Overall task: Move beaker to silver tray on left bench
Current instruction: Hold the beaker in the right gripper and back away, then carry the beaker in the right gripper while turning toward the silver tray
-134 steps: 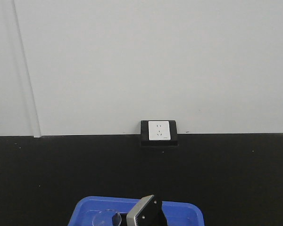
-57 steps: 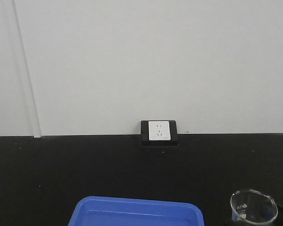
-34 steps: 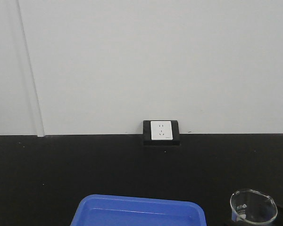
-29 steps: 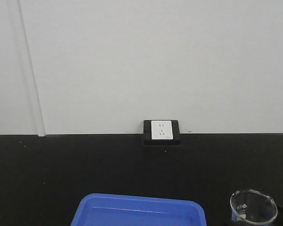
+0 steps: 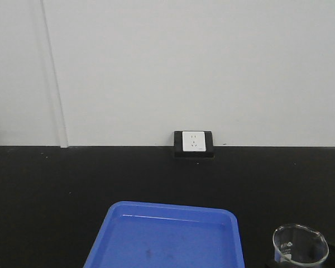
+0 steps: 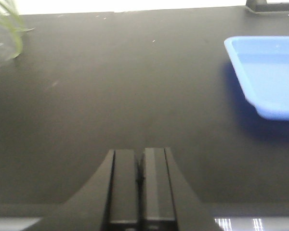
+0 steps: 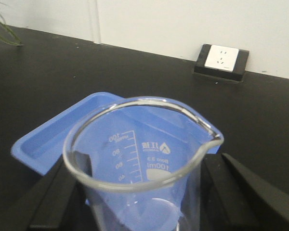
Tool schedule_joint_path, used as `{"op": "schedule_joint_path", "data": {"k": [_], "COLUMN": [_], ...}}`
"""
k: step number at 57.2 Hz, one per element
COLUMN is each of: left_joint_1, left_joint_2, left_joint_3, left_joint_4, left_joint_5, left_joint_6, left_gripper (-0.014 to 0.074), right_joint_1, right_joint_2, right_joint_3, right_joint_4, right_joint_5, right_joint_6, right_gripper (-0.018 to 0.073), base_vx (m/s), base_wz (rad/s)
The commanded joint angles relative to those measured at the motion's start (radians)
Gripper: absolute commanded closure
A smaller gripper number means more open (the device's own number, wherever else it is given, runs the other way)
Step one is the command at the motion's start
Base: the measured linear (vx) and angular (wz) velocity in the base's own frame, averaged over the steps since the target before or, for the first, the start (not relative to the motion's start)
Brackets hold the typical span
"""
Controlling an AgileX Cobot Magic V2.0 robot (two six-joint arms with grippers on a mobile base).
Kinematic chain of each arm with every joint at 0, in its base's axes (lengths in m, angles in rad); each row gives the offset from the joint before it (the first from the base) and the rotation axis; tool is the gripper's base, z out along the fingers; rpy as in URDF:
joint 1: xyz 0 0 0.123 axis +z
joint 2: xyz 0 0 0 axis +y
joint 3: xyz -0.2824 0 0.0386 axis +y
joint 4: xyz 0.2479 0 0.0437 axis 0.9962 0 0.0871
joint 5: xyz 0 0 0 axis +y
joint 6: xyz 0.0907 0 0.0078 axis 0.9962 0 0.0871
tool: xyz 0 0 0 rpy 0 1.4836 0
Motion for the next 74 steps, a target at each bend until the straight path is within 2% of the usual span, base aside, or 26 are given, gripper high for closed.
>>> {"op": "schedule_joint_path", "data": {"k": [1,41,74], "left_joint_1": [-0.006,-0.006,-0.006], "left_joint_2": [-0.016,-0.016,-0.016], "left_joint_3": [0.028,0.028,0.028], "left_joint_4": [-0.002,-0.002,-0.002], "left_joint_5": [-0.078,-0.078,-0.078], "left_joint_6": [-0.003,-0.003,-0.003], "left_gripper": [0.0595,0.0595,0.0595], "right_joint_1": [-0.004,-0.004,-0.004], "right_joint_2": [-0.004,-0.004,-0.004], "right_joint_3": [-0.031,-0.031,-0.031], "right_joint_4": [-0.017,-0.017,-0.017], "right_joint_5": [-0.041,-0.041,-0.043], "right_joint_6": [0.001,0.001,0.001], "right_gripper": [0.0566,0.0566,0.0566], "base_vx": [-0.28,-0.29,-0.34], "base_wz": [0.13,0.23,0.5]}}
